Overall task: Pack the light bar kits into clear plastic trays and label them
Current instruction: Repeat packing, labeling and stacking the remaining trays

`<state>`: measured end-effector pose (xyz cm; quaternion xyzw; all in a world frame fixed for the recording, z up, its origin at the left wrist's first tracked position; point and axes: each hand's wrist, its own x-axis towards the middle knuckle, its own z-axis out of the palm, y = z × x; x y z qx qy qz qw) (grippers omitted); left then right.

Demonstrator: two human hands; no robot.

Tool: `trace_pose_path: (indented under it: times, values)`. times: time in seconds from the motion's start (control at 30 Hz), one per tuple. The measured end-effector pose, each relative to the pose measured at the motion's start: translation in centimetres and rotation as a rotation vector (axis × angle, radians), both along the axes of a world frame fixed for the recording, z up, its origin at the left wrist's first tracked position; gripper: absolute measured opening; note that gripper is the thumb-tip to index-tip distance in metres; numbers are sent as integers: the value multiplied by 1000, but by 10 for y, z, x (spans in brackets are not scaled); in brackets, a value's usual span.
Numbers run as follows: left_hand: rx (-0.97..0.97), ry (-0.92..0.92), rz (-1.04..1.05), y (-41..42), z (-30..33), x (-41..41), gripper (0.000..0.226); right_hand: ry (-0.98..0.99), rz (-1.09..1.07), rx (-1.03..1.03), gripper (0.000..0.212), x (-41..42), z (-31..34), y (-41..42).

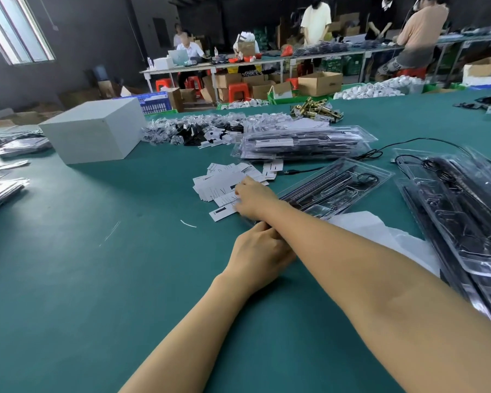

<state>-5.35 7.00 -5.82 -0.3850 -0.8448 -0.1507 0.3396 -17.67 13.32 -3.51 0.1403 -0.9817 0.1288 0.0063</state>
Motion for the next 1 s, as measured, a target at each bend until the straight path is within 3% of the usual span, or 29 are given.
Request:
trace_pose_path:
  times: [0.07, 0.13, 0.5, 0.67, 0.9, 1.0]
  values:
    - [-30, -12, 3, -2, -2, -2, 35, -69, 38, 61, 58, -6, -6, -3]
    - [-28, -32, 3, -2, -4, -4, 35, -113, 31, 77, 65, -9, -8, -2]
    - [-16, -58, 12, 1, -1, -2, 35, 189, 250, 250, 38, 4, 4, -6]
    - [-26, -53, 48, 2, -2, -3, 34, 312, 403, 498, 31, 13, 8, -14]
    - [-28, -2, 78, 4, -4, -3, 34, 365, 347, 583, 23, 15, 4, -17]
    - [-21, 13, 68, 4, -4, -2, 34, 391, 285, 455, 20, 10, -2, -15]
